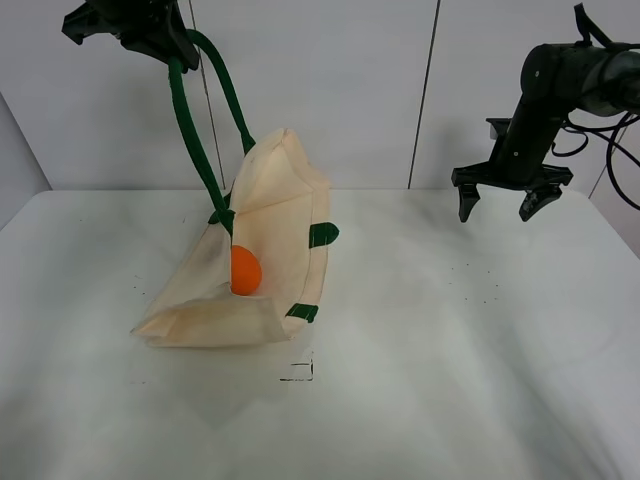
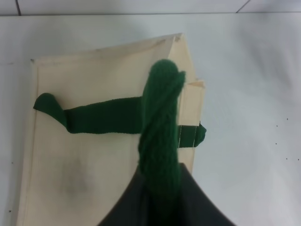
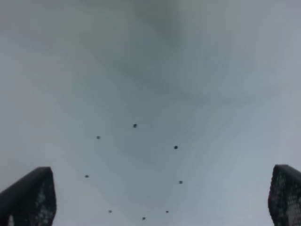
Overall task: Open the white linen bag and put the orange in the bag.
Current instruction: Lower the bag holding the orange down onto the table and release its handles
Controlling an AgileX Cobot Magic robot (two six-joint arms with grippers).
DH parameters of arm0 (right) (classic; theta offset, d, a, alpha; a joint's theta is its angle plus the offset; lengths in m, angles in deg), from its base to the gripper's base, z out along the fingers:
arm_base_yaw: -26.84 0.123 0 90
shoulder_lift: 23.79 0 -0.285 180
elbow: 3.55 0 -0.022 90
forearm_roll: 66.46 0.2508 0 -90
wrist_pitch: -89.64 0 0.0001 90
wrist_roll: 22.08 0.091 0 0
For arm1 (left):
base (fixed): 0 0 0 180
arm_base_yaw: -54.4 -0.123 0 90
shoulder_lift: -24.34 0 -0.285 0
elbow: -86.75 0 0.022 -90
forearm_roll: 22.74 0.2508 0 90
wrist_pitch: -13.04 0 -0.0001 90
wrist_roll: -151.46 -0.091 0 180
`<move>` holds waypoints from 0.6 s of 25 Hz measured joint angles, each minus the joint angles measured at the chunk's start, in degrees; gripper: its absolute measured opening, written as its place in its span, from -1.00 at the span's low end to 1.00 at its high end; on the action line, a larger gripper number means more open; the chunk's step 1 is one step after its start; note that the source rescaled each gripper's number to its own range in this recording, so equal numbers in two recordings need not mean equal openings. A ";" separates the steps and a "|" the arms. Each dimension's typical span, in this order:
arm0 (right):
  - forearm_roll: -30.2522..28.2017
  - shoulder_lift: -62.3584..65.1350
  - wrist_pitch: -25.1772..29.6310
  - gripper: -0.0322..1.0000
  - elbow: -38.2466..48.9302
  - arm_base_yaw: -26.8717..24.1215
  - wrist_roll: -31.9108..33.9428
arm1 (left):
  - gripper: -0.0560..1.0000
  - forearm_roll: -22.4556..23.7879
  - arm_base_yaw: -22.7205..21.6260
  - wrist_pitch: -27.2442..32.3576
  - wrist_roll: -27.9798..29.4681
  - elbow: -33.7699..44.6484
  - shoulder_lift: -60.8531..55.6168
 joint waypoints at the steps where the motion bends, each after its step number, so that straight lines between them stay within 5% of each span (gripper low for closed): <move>1: 0.17 0.98 0.00 1.00 0.50 0.10 -0.02 | -0.89 0.00 0.00 0.00 0.00 0.00 0.00; 6: 0.24 9.96 -0.06 1.00 9.41 0.20 -0.06 | -0.89 0.00 0.00 0.00 -0.05 0.00 0.00; 15: 0.24 38.19 -0.01 1.00 40.25 0.20 -0.08 | -0.89 0.00 0.00 0.00 -0.05 0.00 0.00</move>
